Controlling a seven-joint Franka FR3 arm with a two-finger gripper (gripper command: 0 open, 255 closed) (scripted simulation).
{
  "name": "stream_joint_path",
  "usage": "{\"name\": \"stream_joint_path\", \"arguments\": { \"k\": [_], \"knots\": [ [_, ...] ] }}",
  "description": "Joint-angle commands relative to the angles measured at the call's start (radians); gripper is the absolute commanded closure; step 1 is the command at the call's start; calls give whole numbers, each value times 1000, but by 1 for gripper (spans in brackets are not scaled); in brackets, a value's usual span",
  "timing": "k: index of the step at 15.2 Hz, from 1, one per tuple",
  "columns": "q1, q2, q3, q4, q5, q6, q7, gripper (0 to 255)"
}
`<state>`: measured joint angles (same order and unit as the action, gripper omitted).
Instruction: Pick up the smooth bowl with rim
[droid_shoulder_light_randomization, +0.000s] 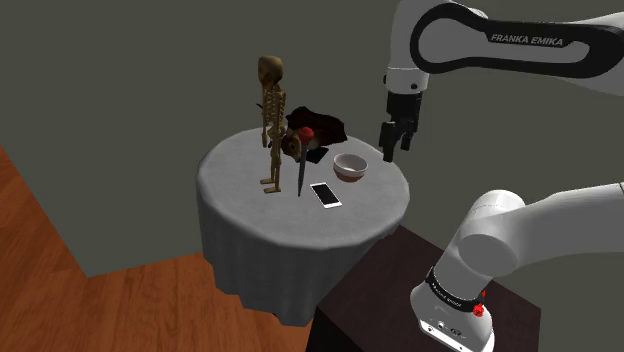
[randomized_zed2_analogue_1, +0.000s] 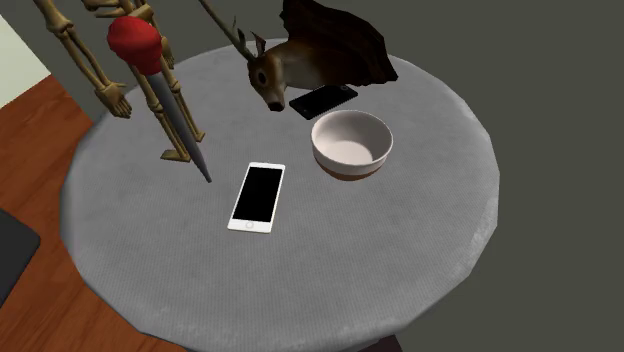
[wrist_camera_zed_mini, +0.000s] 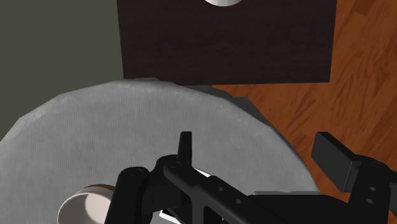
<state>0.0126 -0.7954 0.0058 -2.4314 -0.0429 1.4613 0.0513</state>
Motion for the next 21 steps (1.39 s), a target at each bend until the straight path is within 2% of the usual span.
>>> {"name": "stream_joint_path", "arguments": {
  "k": [1, 11, 21],
  "knots": [
    [0, 0, 0, 0, 0, 0, 0, 0],
    [-41, 264, -106, -30, -118, 312, -129, 0],
    [-73, 618, -192, 83, -176, 581, -240, 0]
  ]
}}
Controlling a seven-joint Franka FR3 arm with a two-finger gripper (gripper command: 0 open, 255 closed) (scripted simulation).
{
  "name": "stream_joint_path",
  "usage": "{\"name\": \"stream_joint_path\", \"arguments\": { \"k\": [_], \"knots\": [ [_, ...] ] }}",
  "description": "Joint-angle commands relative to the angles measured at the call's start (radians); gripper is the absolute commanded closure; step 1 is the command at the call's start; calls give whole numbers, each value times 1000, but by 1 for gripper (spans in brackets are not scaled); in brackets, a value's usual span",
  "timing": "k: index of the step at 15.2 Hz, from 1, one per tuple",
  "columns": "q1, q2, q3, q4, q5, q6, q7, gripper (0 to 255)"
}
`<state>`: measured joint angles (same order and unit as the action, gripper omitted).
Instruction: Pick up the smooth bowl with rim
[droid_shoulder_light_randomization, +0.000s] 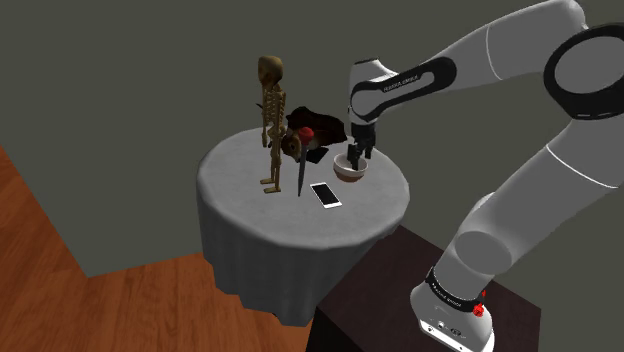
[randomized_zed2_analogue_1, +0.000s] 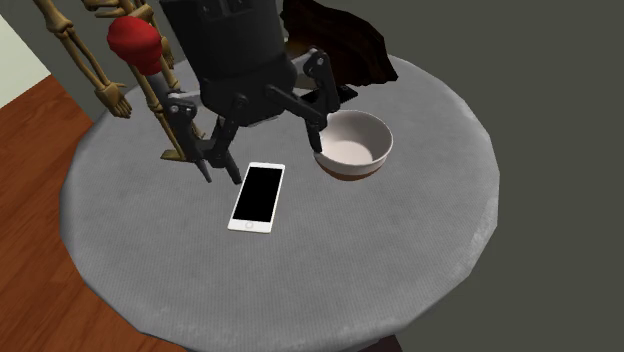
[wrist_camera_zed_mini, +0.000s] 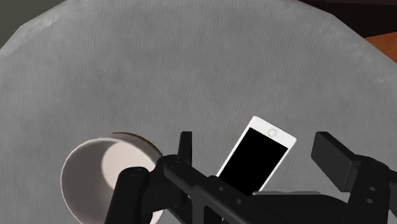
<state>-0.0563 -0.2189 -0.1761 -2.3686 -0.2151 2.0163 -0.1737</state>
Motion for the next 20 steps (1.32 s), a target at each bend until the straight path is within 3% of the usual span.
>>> {"name": "stream_joint_path", "arguments": {
  "k": [1, 13, 20],
  "knots": [
    [-8, 79, -16, 38, -5, 48, -27, 0],
    [-65, 539, -51, 360, 30, 224, -168, 0],
    [-71, 599, -48, 352, 34, 291, -161, 0]
  ]
}}
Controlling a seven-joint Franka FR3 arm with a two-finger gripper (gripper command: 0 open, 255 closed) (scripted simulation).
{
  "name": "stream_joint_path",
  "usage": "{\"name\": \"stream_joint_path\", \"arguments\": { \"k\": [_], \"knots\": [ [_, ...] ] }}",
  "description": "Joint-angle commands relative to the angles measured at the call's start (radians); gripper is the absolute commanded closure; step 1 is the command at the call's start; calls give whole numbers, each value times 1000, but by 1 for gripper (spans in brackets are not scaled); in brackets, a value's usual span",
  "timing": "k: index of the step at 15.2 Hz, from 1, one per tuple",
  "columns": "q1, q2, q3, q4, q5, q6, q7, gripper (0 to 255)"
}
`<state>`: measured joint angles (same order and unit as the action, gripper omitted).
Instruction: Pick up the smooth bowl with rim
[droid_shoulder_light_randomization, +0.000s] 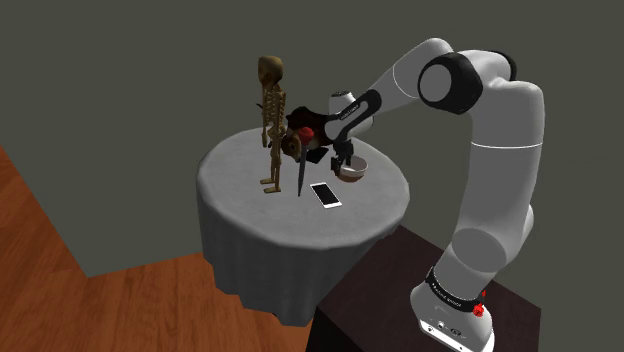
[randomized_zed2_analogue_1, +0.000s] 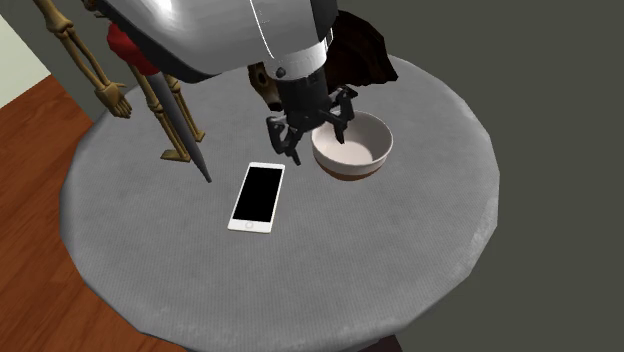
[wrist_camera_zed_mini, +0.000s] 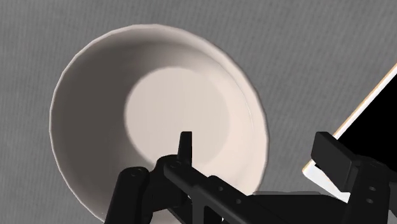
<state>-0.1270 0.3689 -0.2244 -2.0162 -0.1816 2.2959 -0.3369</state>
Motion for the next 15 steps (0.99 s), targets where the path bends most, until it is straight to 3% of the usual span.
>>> {"name": "stream_joint_path", "arguments": {
  "k": [1, 3, 4, 15],
  "knots": [
    [-2, 26, 2, -3, 2, 29, 4, 0],
    [-2, 26, 2, -3, 2, 29, 4, 0],
    [-2, 25, 2, -4, 2, 29, 4, 255],
    [0, 7, 1, 0, 1, 7, 2, 255]
  ]
}}
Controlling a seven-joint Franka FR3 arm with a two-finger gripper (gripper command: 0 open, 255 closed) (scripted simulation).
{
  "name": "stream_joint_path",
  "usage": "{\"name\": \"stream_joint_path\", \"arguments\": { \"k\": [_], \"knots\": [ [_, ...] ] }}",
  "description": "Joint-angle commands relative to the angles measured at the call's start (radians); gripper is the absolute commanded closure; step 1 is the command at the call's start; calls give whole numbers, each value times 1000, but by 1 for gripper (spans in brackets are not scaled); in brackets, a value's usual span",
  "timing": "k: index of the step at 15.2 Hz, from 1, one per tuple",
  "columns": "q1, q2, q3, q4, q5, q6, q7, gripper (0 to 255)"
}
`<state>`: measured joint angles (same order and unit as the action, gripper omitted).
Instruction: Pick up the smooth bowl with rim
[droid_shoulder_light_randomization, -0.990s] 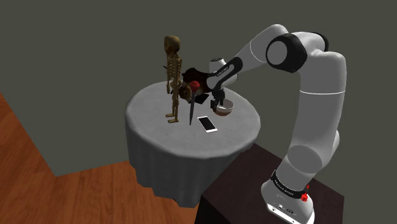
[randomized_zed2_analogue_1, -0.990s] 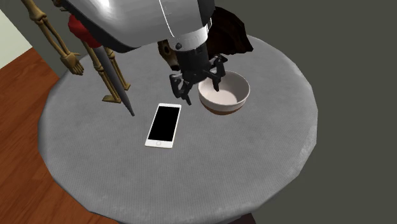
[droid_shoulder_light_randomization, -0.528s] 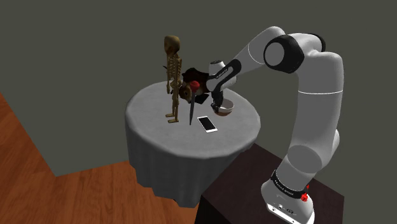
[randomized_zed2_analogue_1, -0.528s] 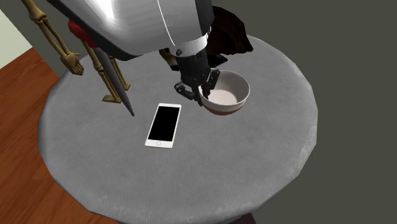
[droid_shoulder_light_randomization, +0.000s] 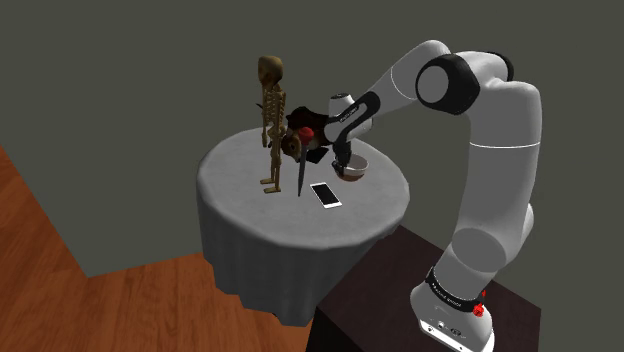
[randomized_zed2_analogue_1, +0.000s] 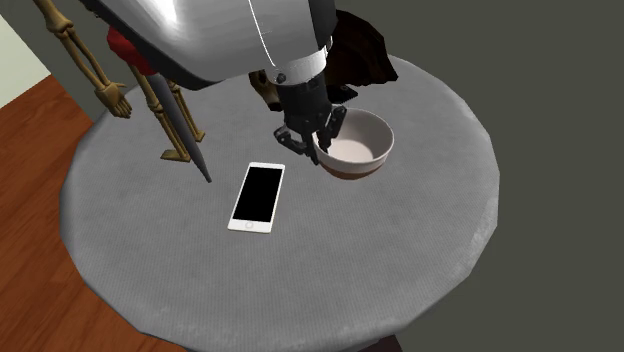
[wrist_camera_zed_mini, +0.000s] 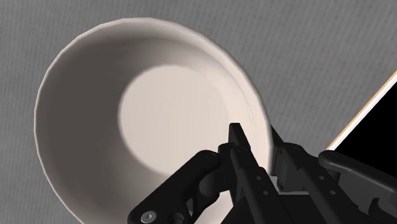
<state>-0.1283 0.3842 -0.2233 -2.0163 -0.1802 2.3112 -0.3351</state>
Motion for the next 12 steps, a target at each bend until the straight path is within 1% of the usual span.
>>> {"name": "stream_joint_path", "arguments": {
  "k": [1, 12],
  "knots": [
    [2, -18, -1, 1, -1, -19, -2, 255],
    [9, -109, -5, 36, -7, -143, -17, 255]
  ]
}}
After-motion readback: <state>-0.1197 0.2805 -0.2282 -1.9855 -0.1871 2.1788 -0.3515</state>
